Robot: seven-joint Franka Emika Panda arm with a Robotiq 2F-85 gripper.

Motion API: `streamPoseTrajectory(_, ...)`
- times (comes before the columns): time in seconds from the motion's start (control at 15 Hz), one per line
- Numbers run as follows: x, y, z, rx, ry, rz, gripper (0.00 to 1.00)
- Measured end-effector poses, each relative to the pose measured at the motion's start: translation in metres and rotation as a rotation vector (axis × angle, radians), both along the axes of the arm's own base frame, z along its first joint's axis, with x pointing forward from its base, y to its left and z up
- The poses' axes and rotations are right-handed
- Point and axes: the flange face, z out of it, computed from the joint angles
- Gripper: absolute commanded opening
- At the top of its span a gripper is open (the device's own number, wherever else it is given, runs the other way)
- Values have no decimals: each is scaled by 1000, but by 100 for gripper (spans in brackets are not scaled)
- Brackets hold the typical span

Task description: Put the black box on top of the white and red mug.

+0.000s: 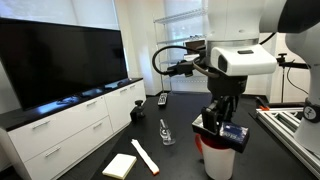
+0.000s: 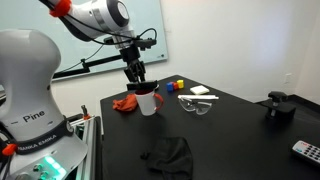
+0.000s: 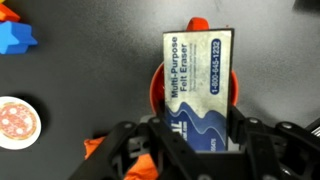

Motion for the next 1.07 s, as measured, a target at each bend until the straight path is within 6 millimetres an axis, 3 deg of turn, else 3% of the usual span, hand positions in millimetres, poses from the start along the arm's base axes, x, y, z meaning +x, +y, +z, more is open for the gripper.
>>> streamPoseTrajectory(0.33,0,0,0,-1,0,0,56)
streamPoseTrajectory(0.4,0,0,0,-1,0,0,31)
streamPoseTrajectory(0.67,0,-3,-4,-10,10,-8,31)
streamPoseTrajectory(0.73,1,-5,-6,-12,13,-12,56)
streamPoseTrajectory(1.07,1,-6,-7,-13,15,-16,56)
